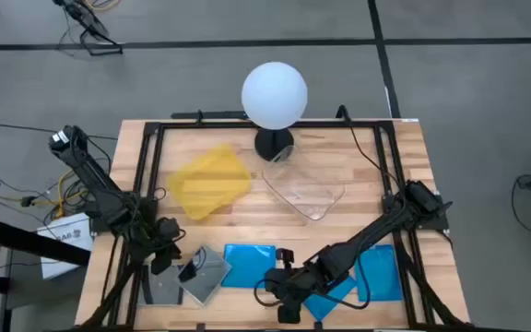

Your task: Pick & place jewel cases by type

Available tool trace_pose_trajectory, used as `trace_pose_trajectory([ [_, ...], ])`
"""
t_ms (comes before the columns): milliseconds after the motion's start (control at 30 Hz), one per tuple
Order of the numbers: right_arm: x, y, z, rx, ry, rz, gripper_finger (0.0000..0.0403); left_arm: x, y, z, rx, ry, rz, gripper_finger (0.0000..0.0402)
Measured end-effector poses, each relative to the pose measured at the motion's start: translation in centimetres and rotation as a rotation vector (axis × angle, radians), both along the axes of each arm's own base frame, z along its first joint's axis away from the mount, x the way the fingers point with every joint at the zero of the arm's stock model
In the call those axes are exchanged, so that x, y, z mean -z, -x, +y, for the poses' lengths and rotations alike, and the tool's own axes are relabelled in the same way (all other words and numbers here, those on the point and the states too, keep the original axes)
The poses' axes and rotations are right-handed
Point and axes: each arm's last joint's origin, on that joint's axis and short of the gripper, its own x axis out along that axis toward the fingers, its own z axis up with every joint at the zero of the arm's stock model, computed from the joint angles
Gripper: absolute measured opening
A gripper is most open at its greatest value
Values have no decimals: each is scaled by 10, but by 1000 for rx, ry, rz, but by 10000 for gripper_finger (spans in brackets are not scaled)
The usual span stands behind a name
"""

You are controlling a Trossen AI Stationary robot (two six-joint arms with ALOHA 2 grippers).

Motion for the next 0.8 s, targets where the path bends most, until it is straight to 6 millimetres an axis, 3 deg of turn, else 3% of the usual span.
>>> trace_pose_trajectory([
  [533, -2, -3, -3, 53, -47, -11, 0, 1, 0, -1, -55, 39, 27, 83],
  [800, 22, -26, -5, 61, -67, -42, 0, 6, -4, -6, -66, 28, 45, 83],
])
